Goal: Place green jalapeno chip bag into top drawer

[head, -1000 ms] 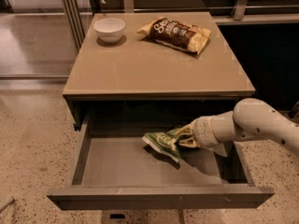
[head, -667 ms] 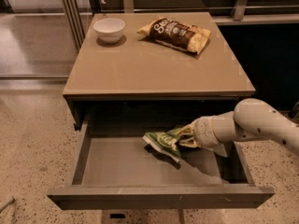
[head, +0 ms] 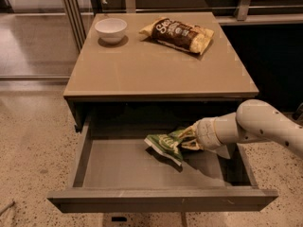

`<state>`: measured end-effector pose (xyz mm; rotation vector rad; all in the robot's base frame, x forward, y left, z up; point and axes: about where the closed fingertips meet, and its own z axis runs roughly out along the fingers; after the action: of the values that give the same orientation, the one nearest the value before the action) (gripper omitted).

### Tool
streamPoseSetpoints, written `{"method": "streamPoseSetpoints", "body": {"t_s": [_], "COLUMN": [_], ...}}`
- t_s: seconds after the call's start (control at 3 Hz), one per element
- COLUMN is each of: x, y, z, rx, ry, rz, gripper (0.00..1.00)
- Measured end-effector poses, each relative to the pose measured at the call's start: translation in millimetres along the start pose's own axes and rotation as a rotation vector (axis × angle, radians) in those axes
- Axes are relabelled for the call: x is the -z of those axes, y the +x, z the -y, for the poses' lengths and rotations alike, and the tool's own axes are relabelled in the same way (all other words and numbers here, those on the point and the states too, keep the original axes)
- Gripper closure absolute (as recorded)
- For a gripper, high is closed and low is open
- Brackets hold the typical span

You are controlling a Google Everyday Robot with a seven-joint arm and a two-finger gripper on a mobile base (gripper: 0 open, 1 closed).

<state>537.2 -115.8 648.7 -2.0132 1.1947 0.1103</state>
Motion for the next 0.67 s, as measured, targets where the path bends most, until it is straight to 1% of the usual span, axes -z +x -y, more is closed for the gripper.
{"method": "streamPoseSetpoints", "body": {"t_s": [0.33, 0.67], "x": [-0.1, -0.1], "y": [0.0, -0.1], "z": [0.0, 0.0], "rx": [0.0, 0.0], "ry": [0.0, 0.0], "rz": [0.0, 0.0], "gripper": [0.12, 0.0]}}
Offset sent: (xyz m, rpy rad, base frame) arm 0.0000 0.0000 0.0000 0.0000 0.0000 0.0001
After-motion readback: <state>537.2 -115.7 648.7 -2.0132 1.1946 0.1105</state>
